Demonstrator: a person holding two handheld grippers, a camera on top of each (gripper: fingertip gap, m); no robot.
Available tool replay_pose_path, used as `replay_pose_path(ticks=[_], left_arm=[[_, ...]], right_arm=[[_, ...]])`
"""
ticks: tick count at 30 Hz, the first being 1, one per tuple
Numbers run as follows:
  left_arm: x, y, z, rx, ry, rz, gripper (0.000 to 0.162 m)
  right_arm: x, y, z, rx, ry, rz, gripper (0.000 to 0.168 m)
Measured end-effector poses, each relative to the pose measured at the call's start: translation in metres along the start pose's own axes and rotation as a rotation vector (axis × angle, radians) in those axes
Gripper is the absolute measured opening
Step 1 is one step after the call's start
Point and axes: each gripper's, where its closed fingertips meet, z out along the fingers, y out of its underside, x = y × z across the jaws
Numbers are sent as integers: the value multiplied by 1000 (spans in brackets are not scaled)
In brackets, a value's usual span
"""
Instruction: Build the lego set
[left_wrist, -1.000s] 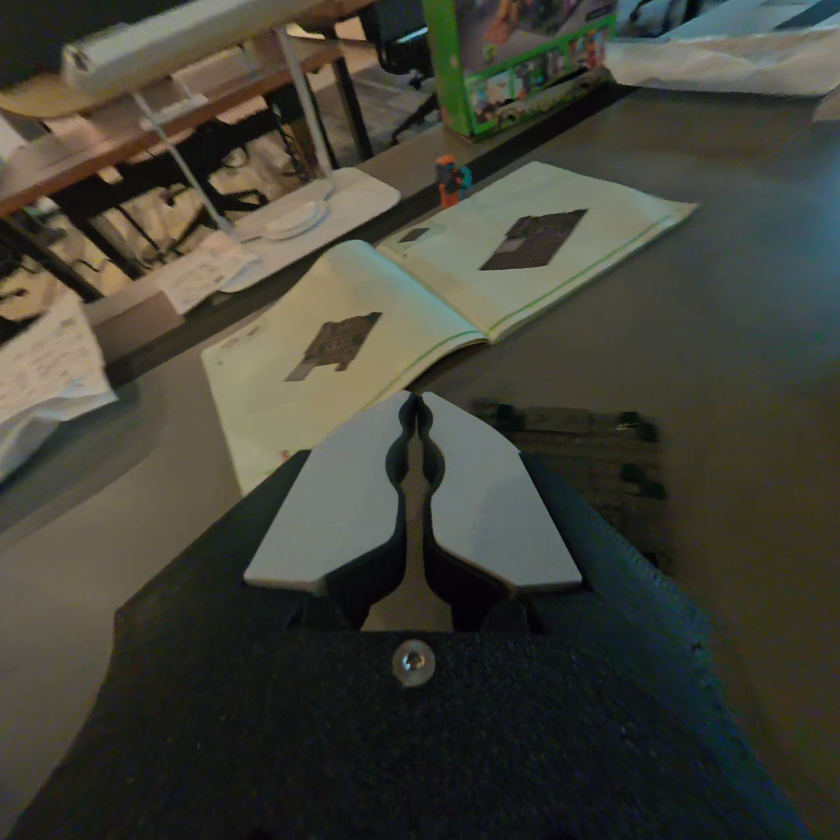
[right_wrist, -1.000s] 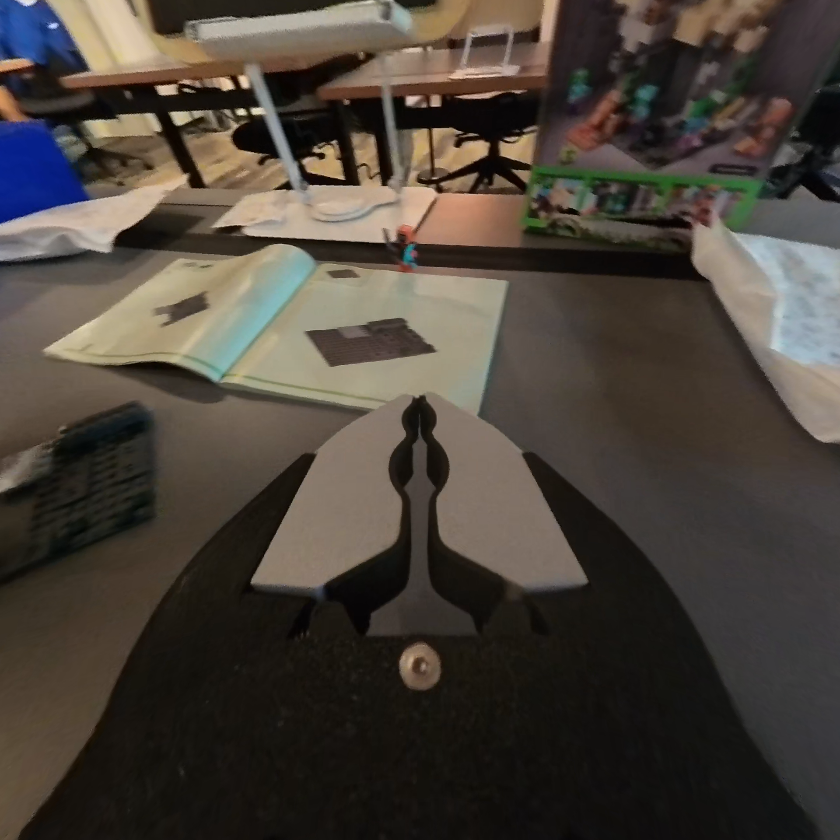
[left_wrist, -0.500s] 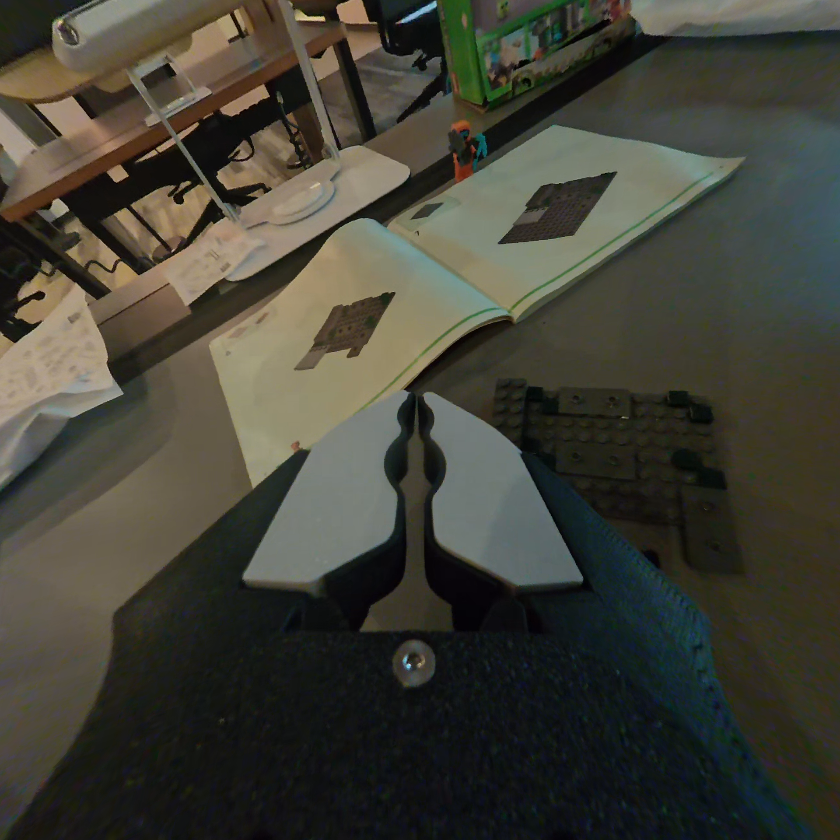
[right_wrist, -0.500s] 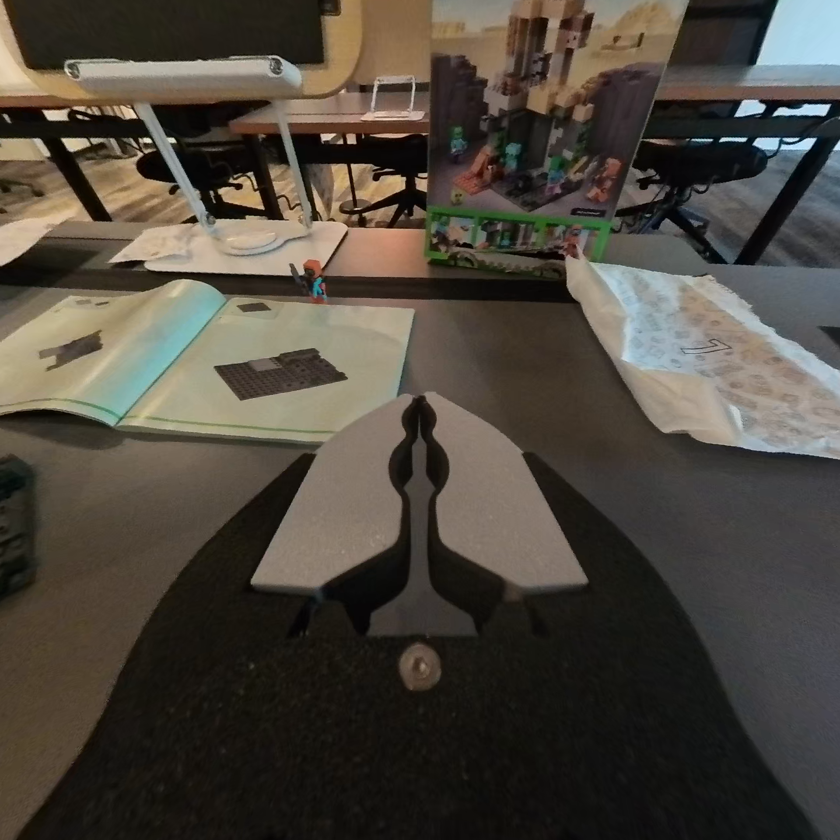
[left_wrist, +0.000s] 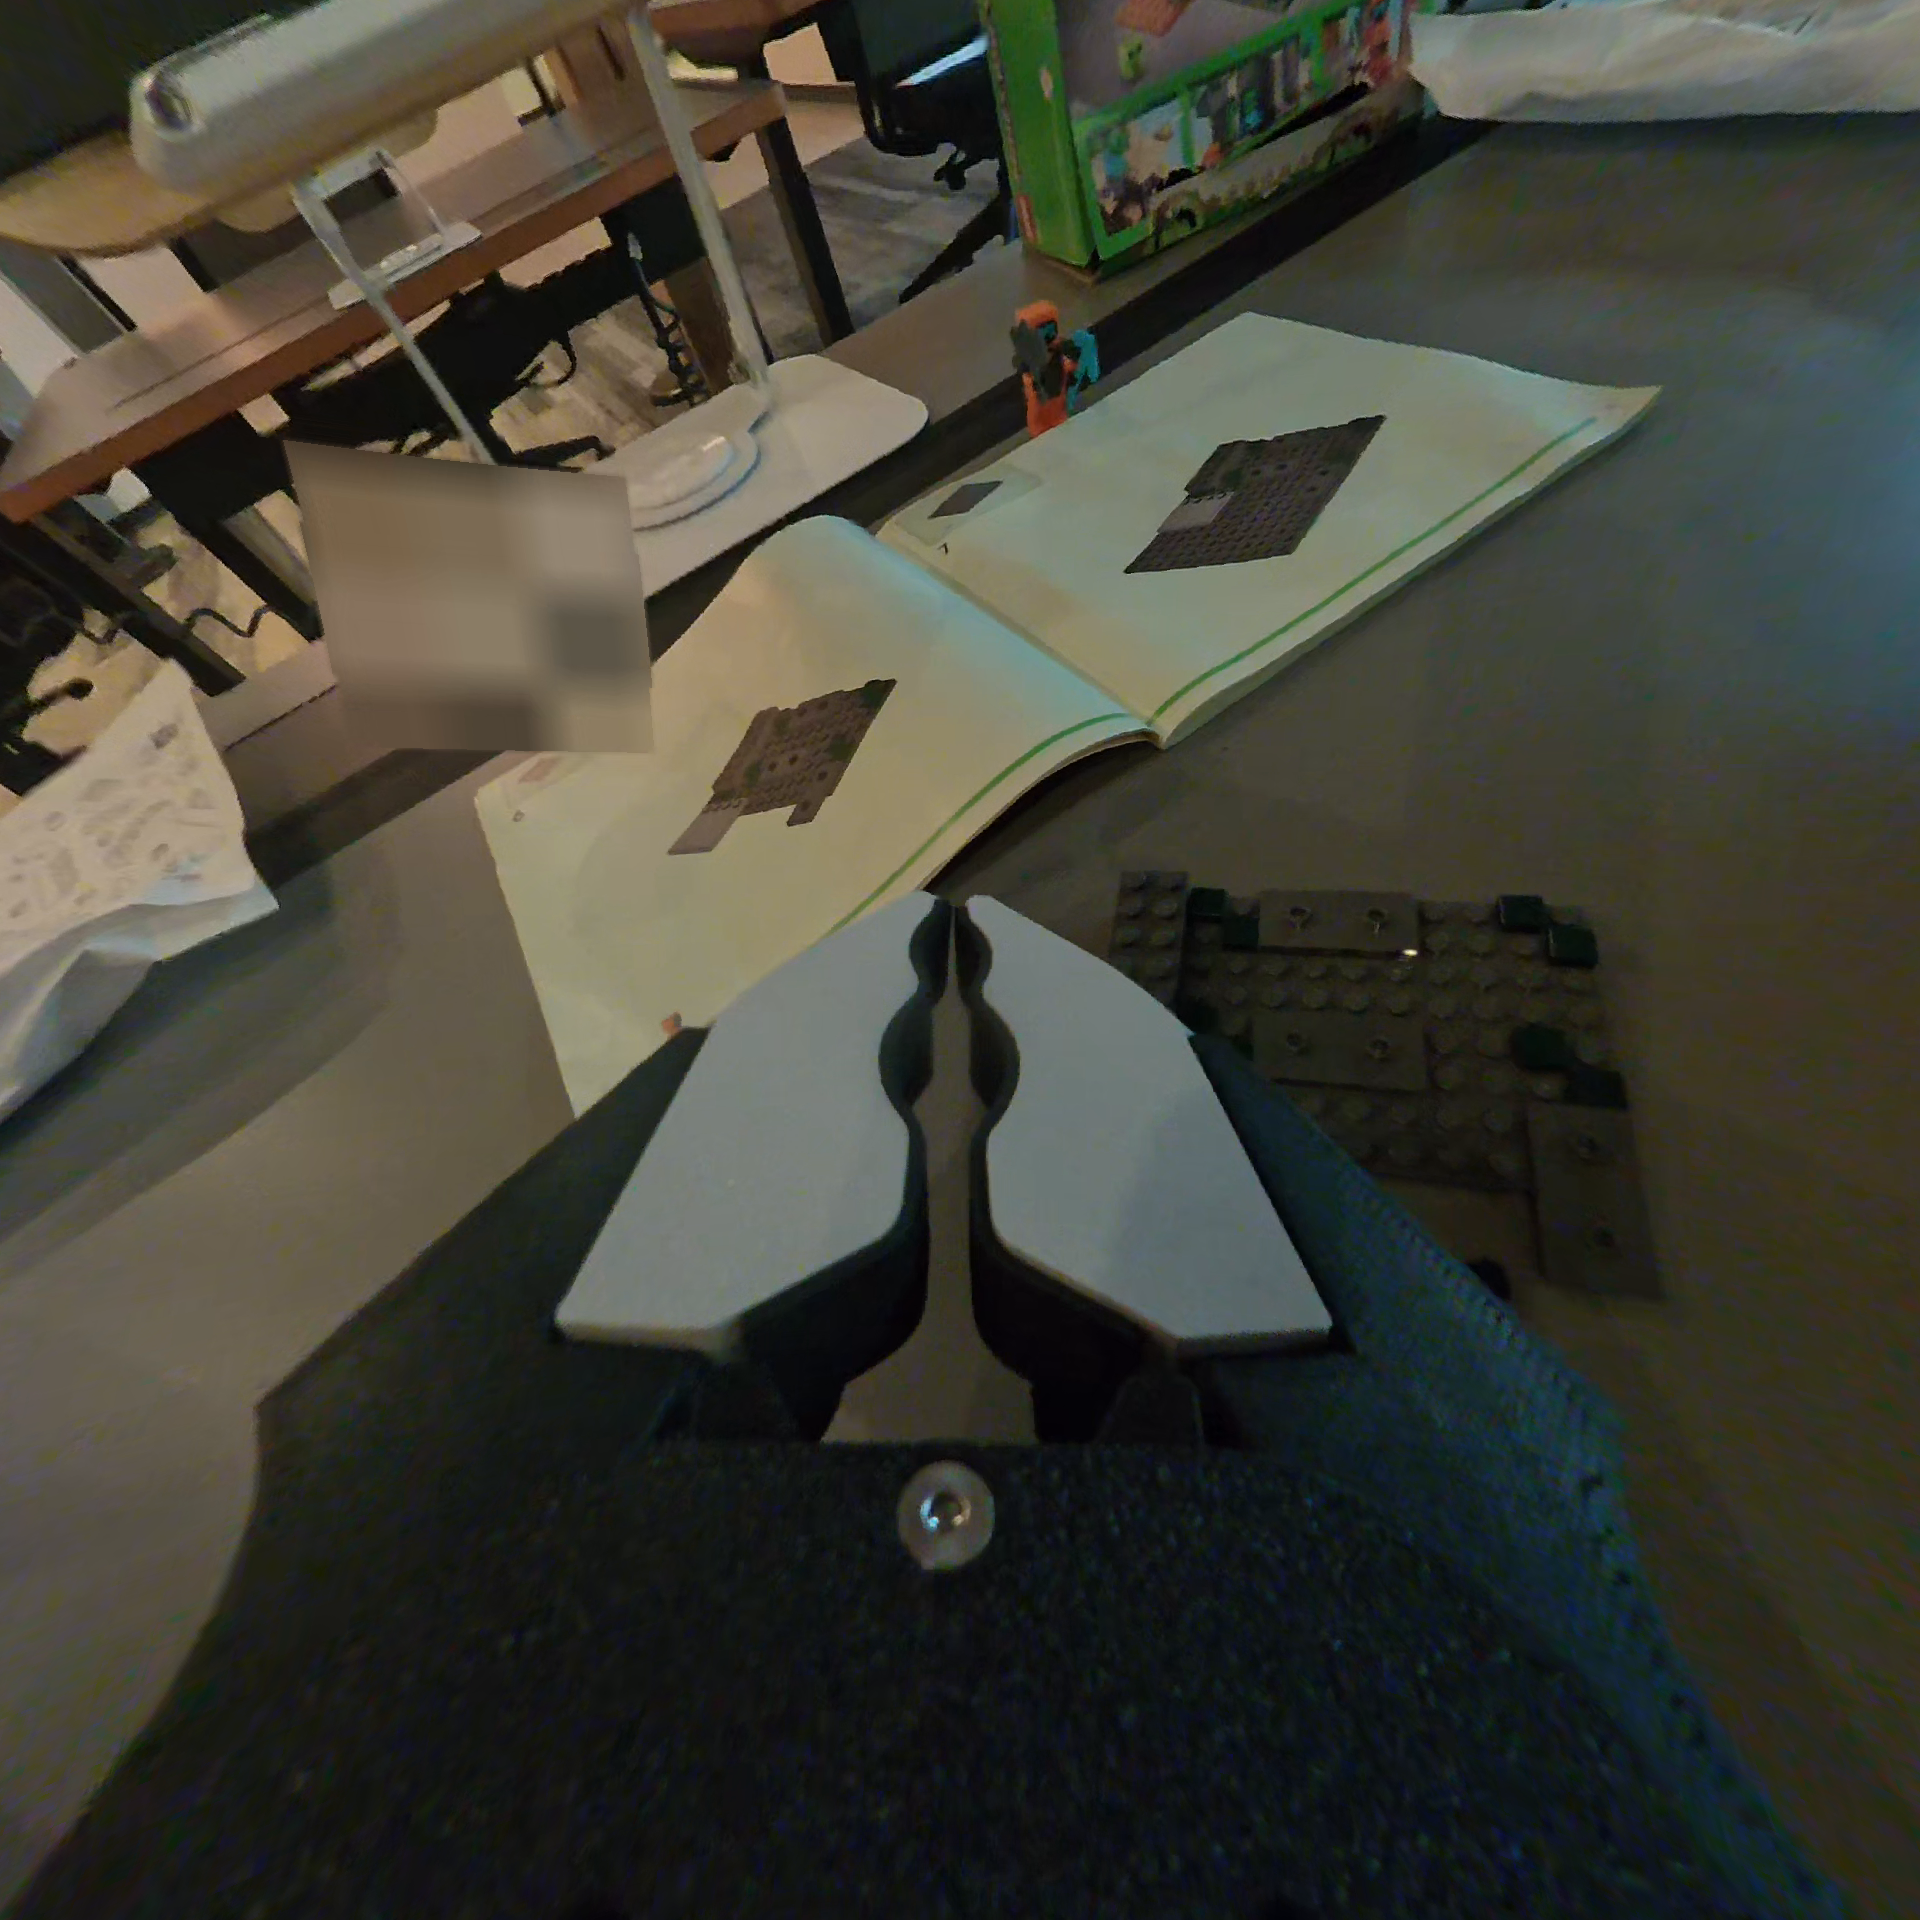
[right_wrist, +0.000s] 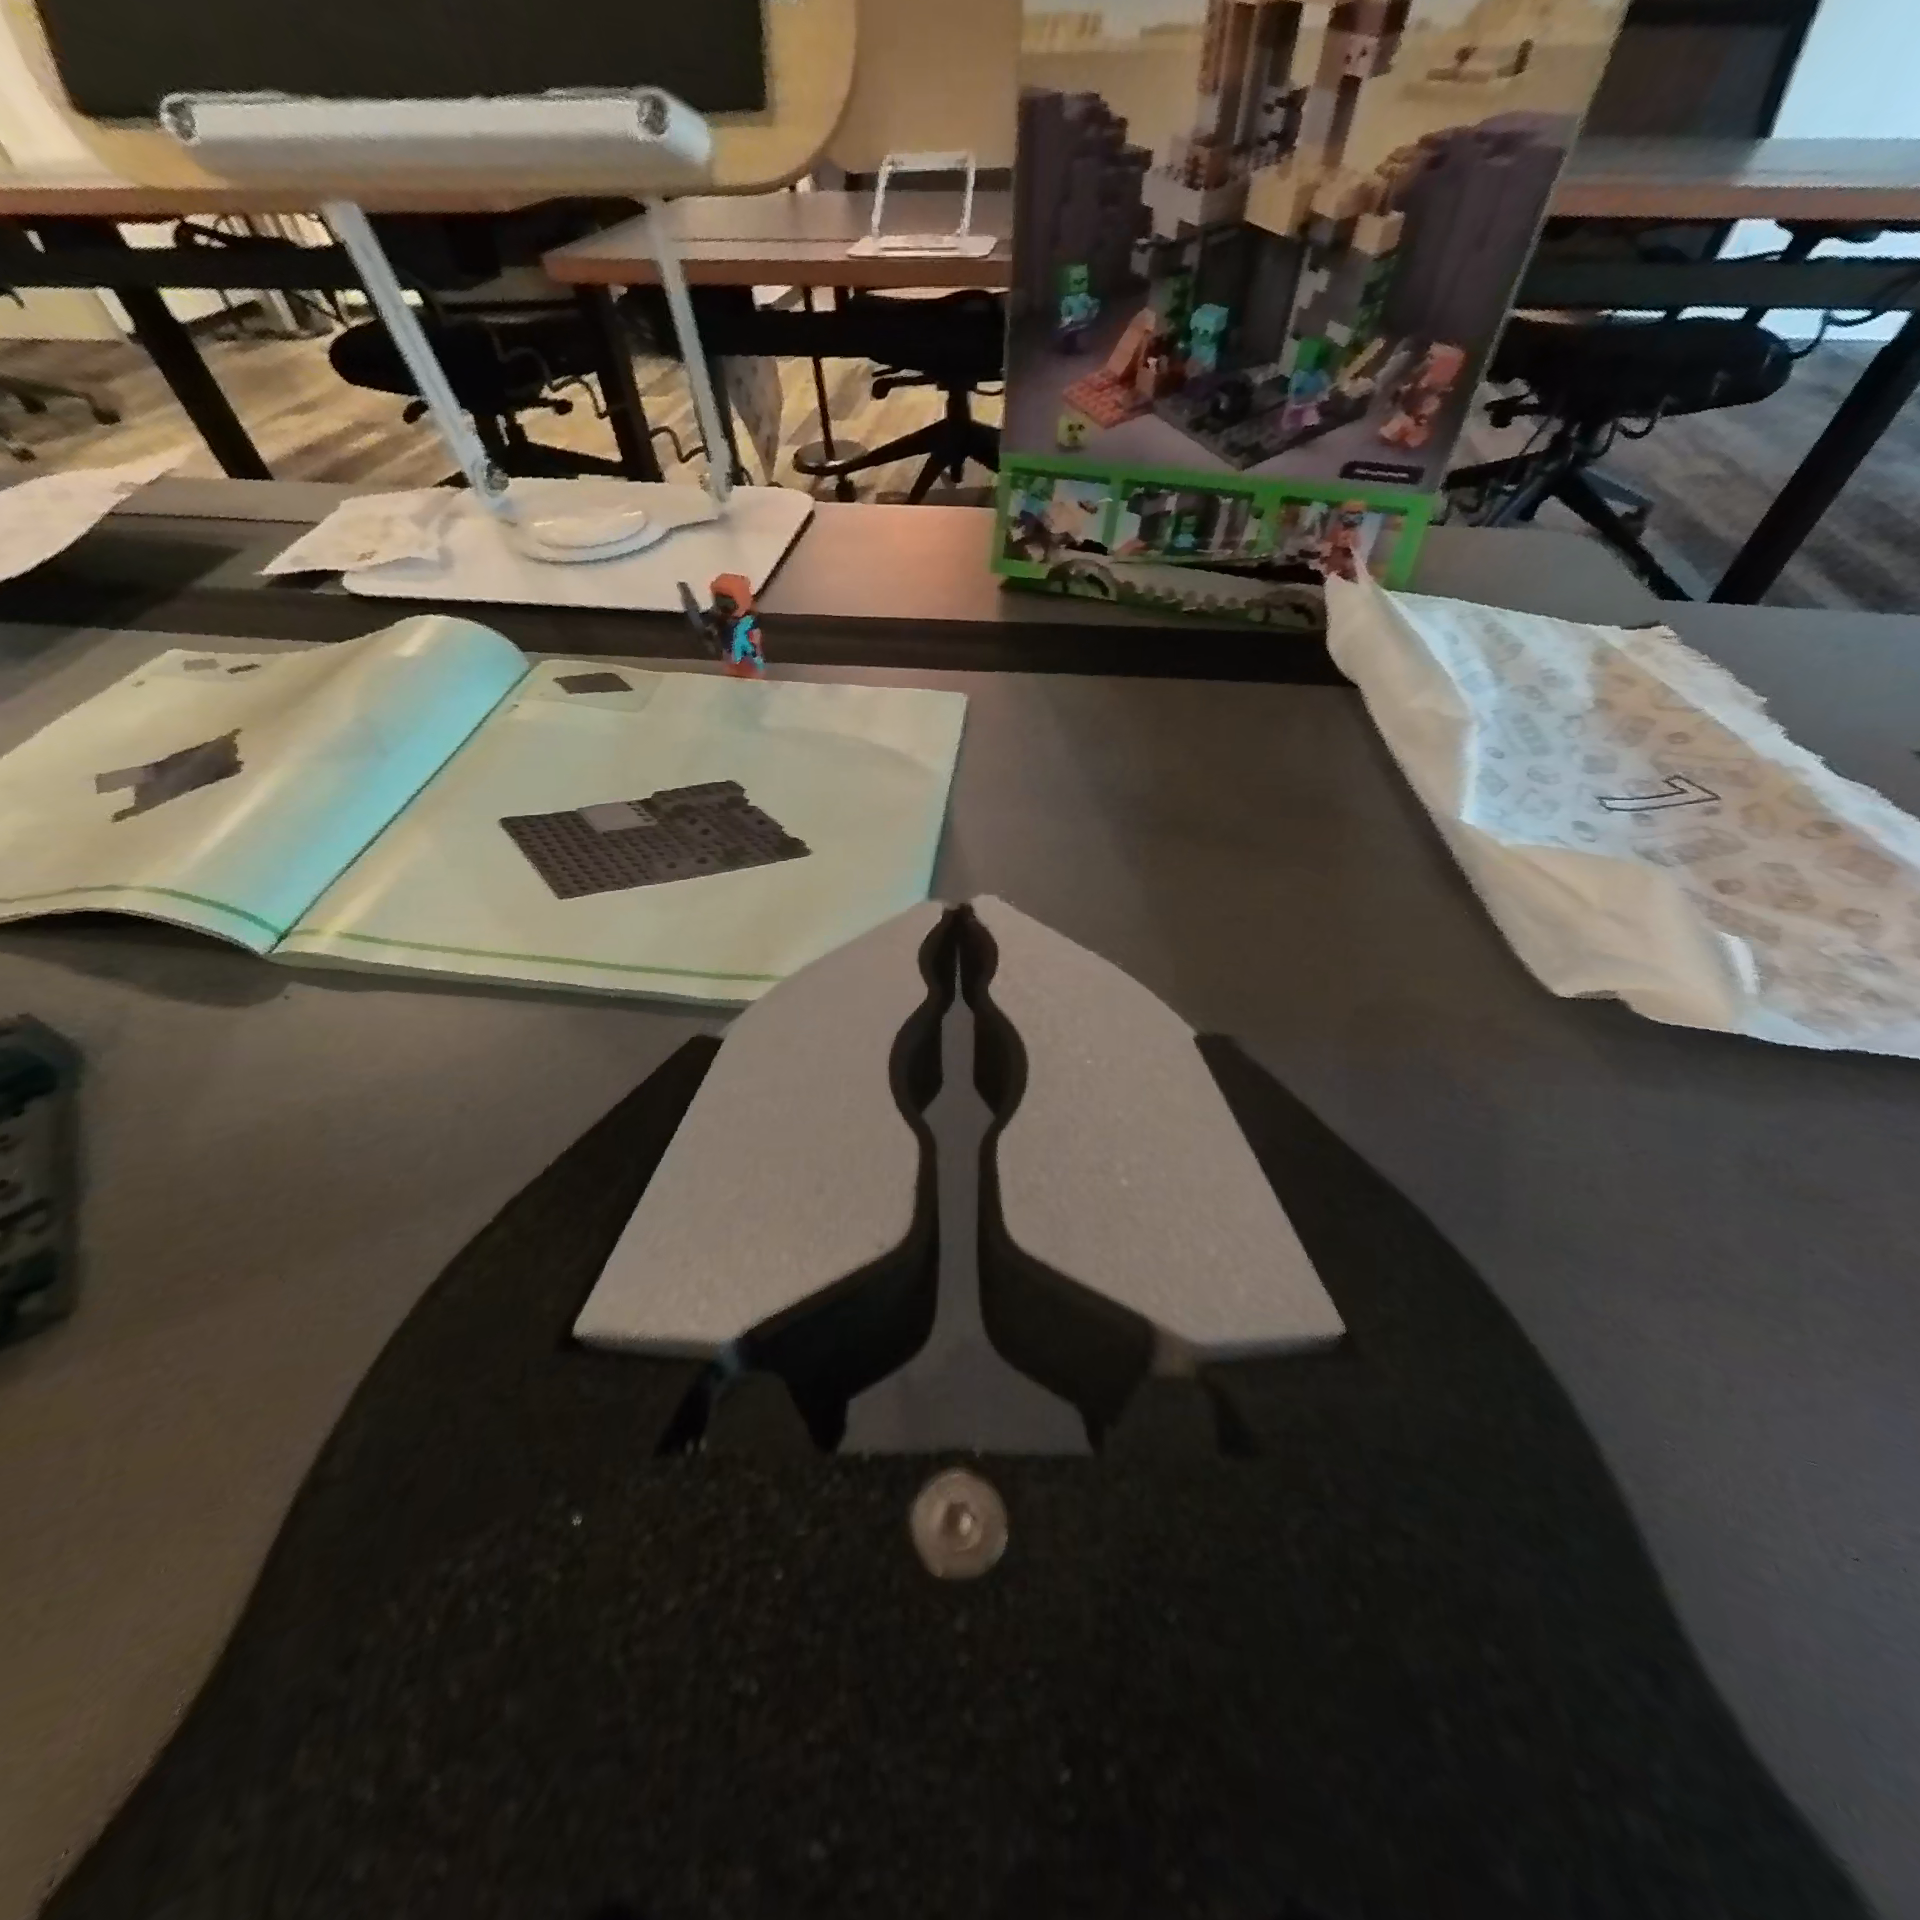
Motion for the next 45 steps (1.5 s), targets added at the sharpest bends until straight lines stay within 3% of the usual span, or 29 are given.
replay_pose_path(ticks=[21, 45], left_arm=[[-3, 5, 1, -17, 54, -69, 4], [14, -3, 1, 24, 135, -35, 6]], right_arm=[[-56, 6, -3, 10, -249, -107, 15], [-91, 9, 9, -14, -373, -208, 7]])
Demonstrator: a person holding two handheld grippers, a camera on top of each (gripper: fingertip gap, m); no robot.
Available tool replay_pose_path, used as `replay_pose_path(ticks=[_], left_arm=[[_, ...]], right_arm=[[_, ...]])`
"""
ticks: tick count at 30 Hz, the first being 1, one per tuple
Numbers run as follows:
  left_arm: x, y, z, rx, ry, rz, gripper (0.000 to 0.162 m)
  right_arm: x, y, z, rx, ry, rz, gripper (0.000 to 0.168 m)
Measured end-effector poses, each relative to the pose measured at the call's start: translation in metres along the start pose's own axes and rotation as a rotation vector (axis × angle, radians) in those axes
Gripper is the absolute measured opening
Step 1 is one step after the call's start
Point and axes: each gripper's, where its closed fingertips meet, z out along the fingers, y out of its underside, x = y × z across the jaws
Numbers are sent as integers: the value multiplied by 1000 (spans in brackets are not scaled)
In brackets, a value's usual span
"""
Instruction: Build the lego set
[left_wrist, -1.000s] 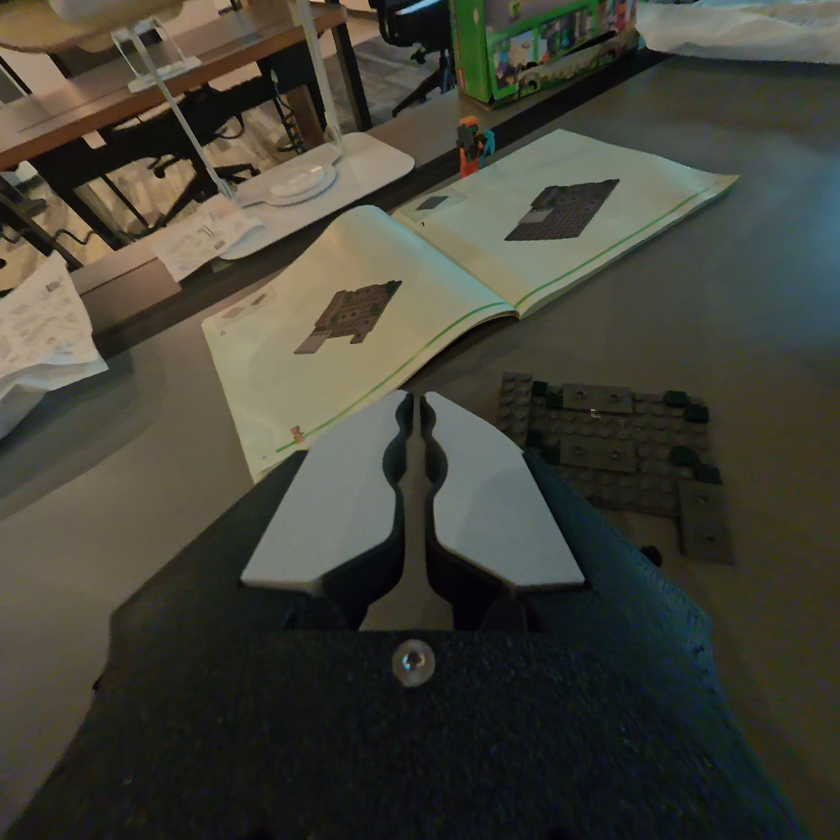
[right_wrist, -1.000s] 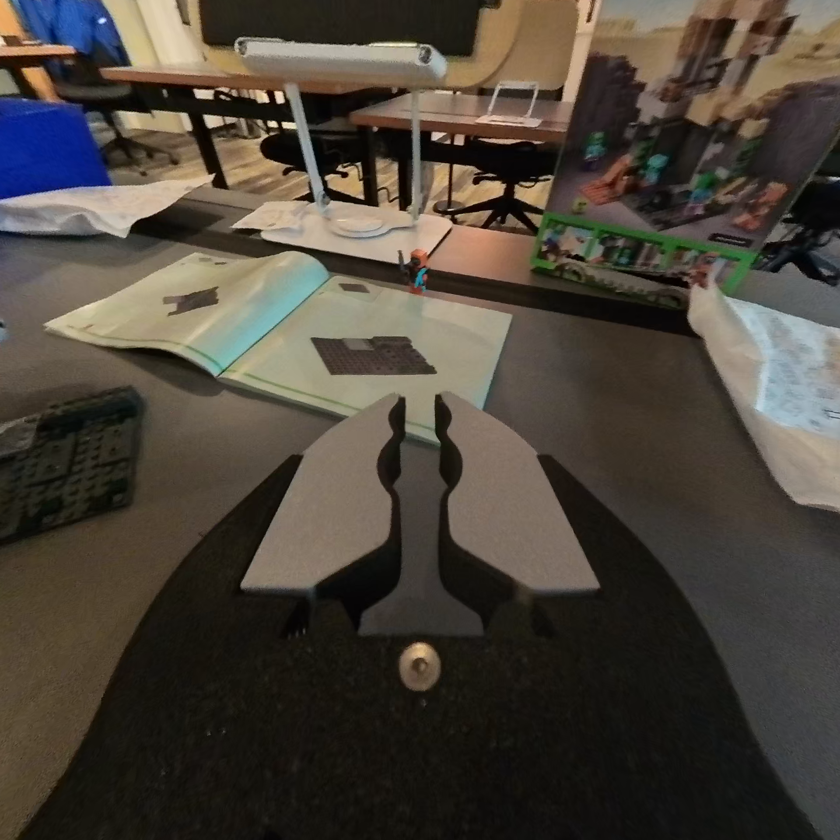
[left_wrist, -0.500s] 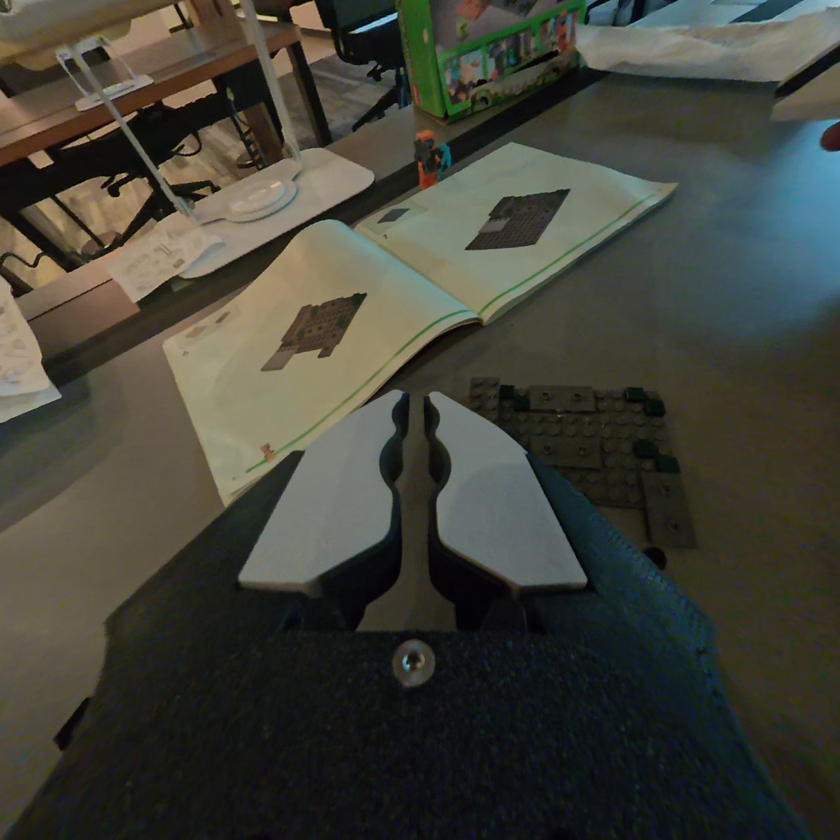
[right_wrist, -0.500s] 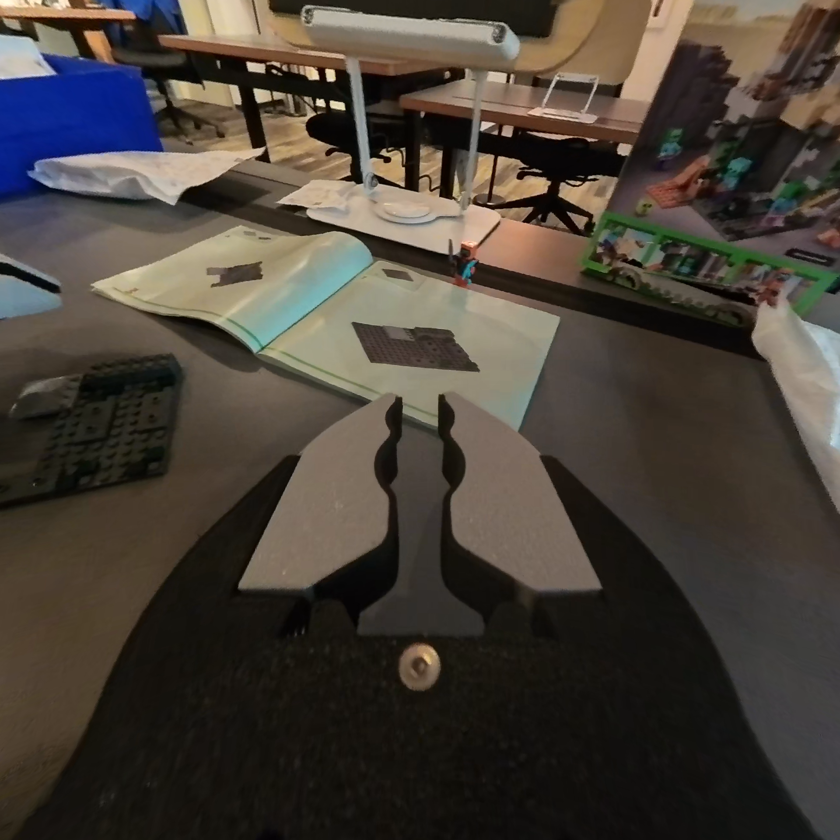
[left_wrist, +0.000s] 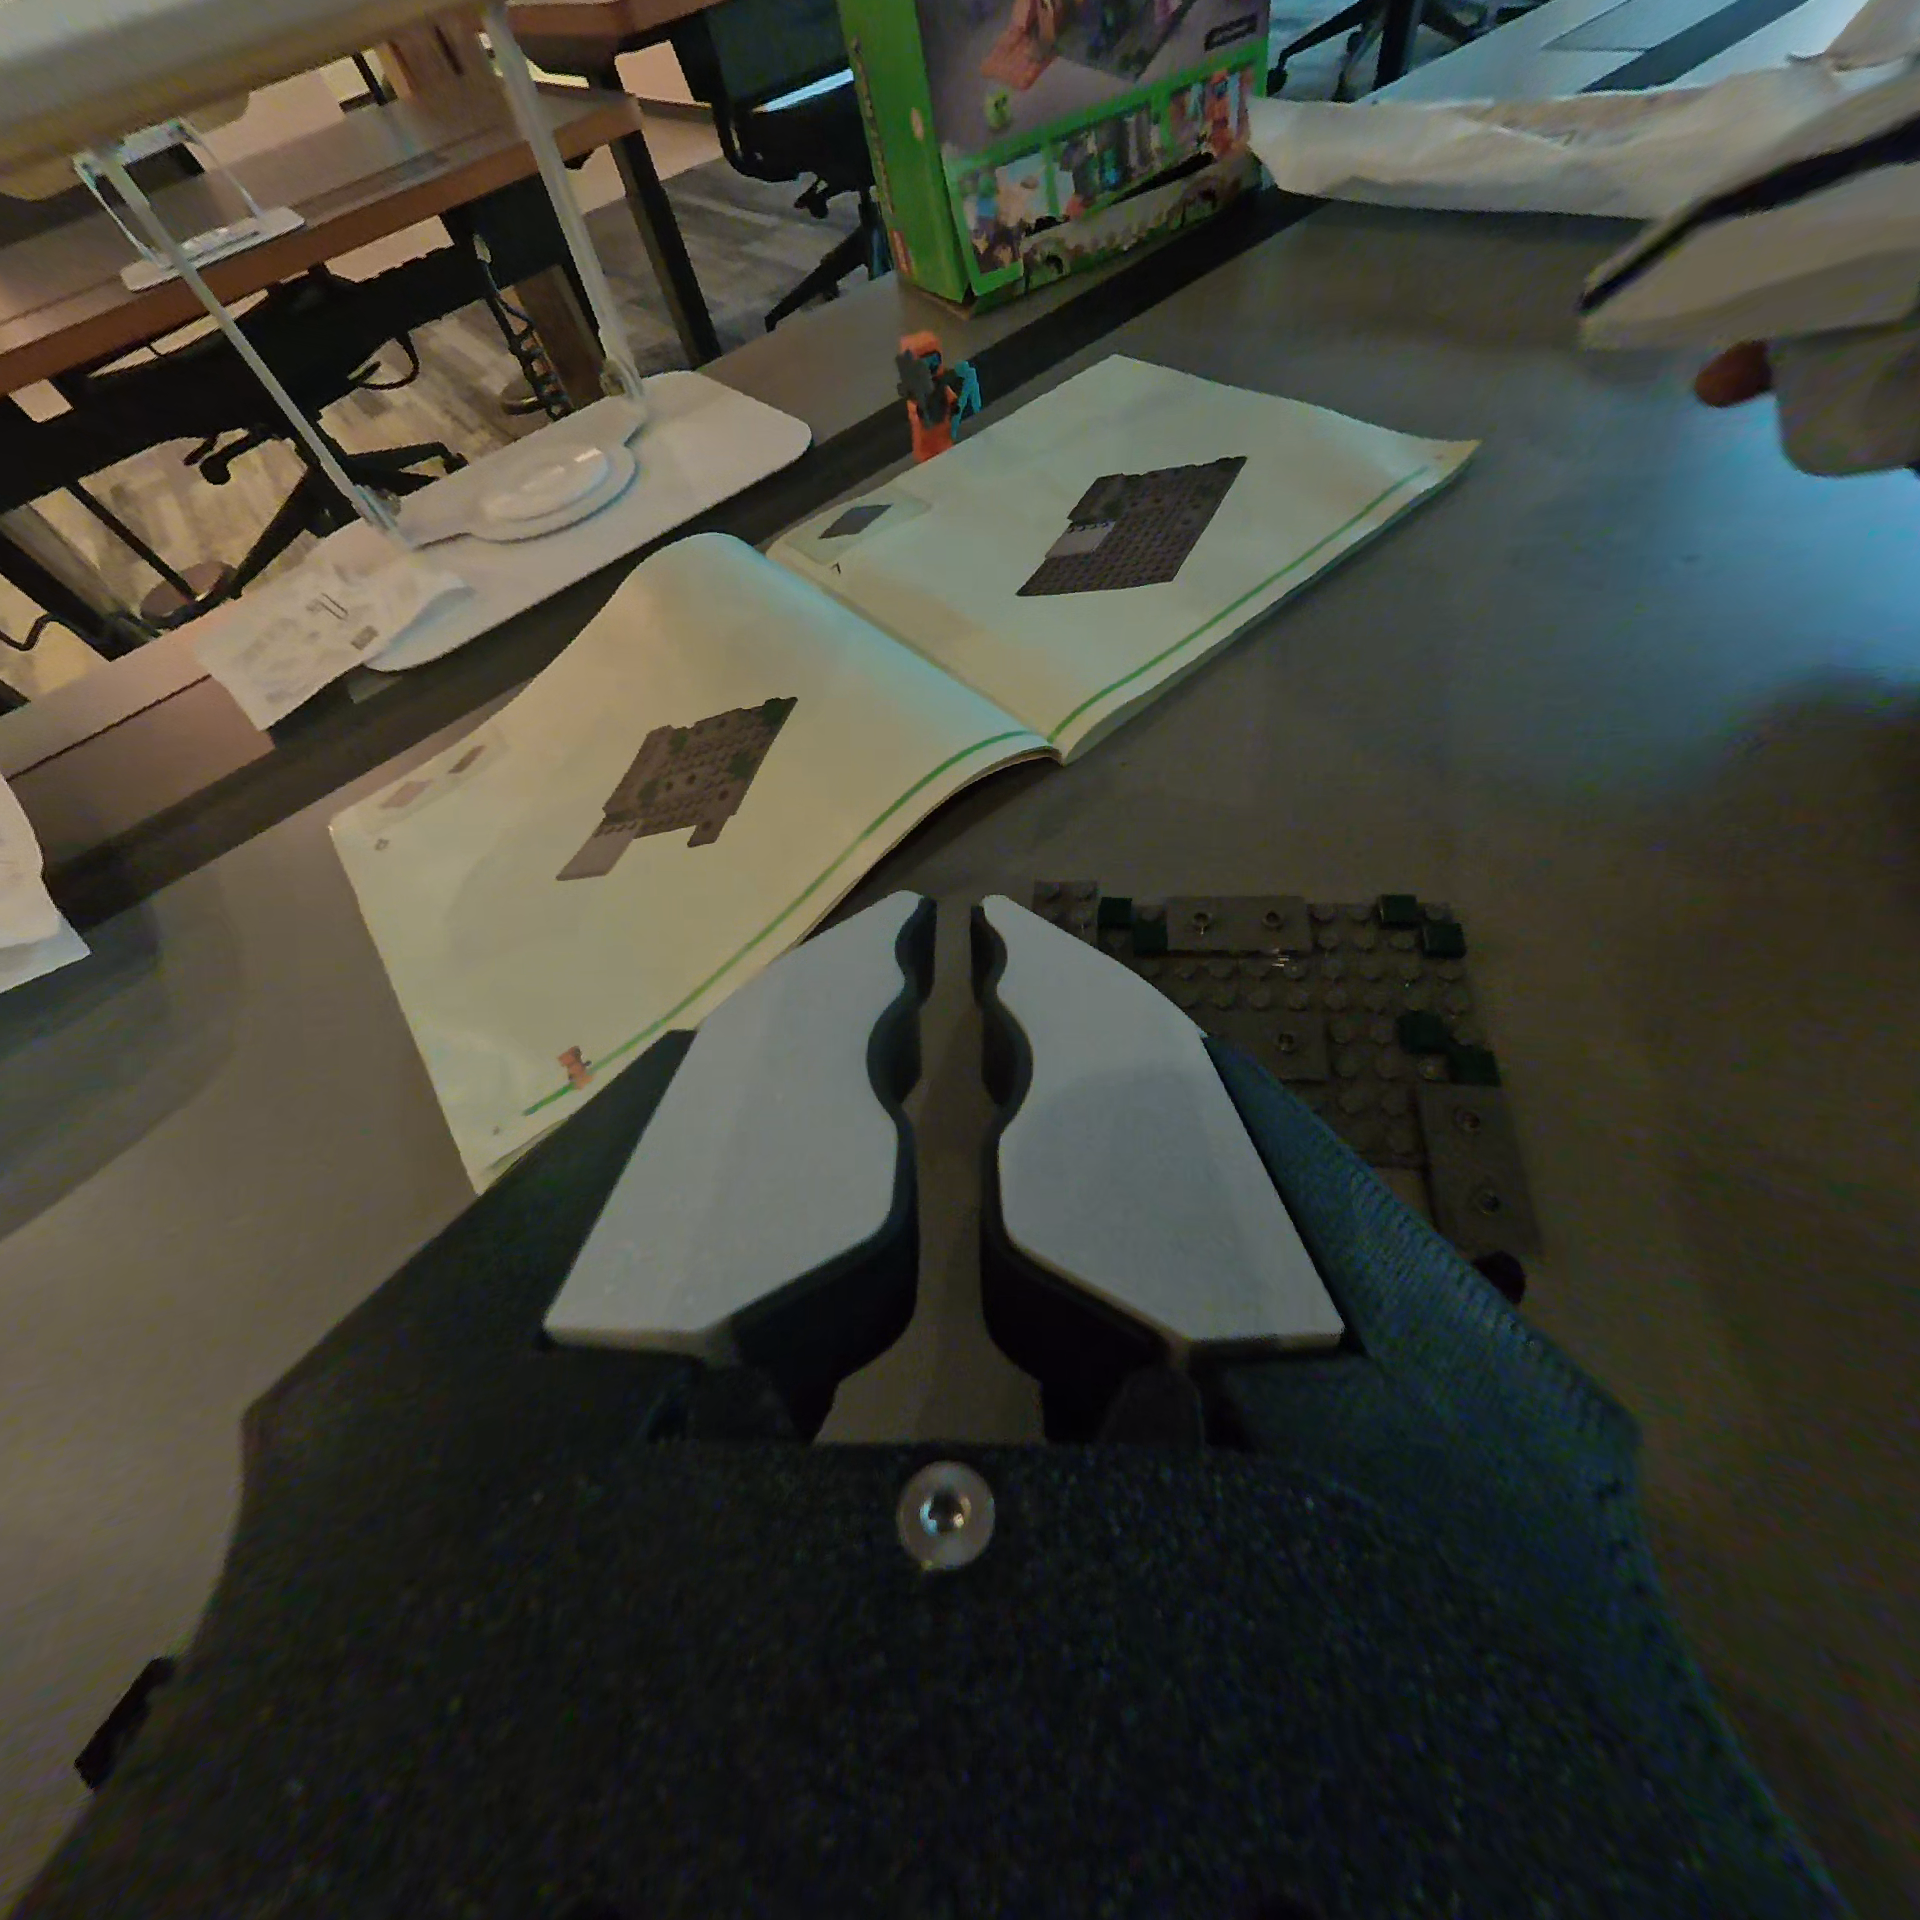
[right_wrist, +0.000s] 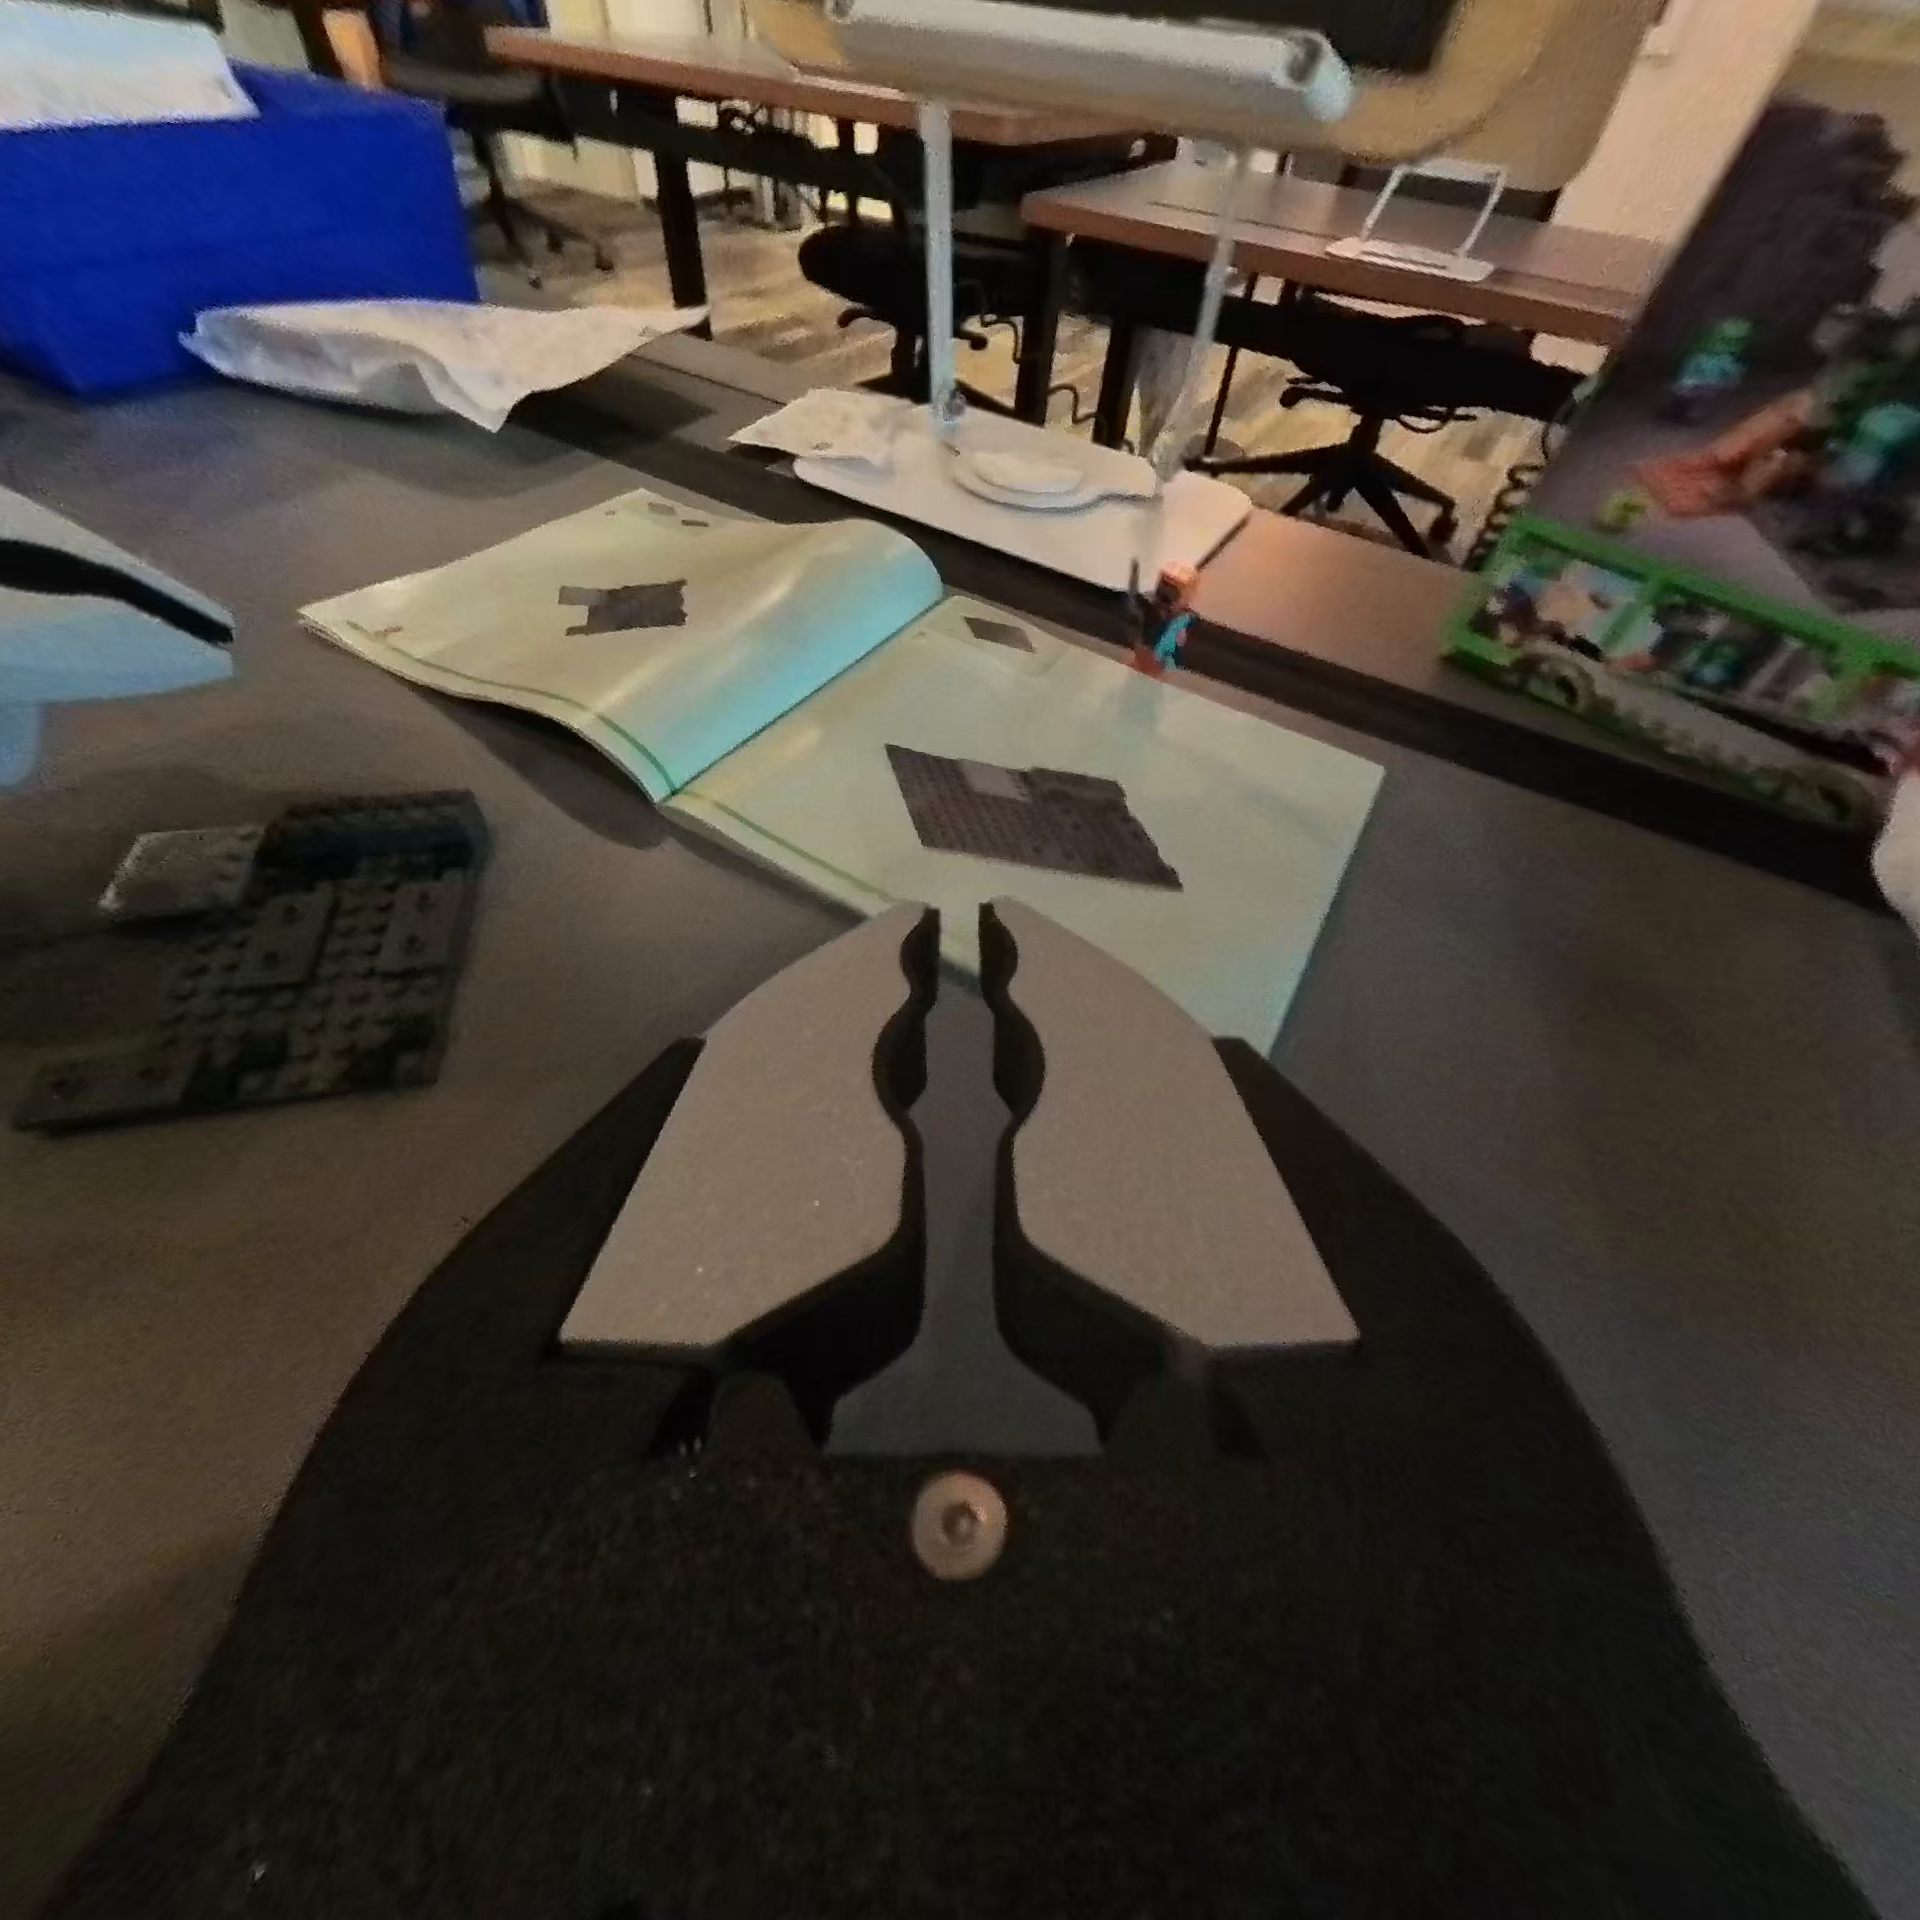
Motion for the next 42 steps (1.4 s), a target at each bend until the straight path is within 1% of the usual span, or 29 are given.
replay_pose_path(ticks=[2, 4, 8, 12, 16, 19, 23, 25, 29, 33, 36, 42], left_arm=[[0, 0, 0, -2, -6, 9, 5], [0, 0, -1, -4, -15, 10, 0], [1, -3, -3, -2, -13, -13, 0], [7, -8, -1, 5, -7, 6, 0], [14, -28, 10, 4, 33, 51, 0], [13, -48, 28, 19, 40, 89, 0], [14, -66, 68, 10, 70, 92, 0], [19, -66, 91, -26, 107, 94, 0], [19, -57, 131, -137, 110, 170, 0], [18, -53, 149, -177, 106, 167, 0], [6, -52, 159, -207, 69, 166, 0], [-13, -52, 168, -223, 56, 133, 0]], right_arm=[[0, -11, 10, 13, -12, -12, 4], [3, -24, 21, 26, -17, -10, 3], [11, -37, 44, 28, -10, -33, 2], [15, -42, 56, 28, -14, -55, 1], [20, -36, 55, 25, -16, -42, 0], [26, -29, 50, 12, -18, -21, 0], [30, -25, 45, 14, -13, -4, 0], [32, -24, 43, 13, -7, -5, 0], [33, -23, 44, 14, -19, 15, 0], [32, -19, 46, 1, -30, 24, 0], [30, -15, 50, -12, -48, 37, 0], [30, -14, 51, -12, -65, 50, 1]])
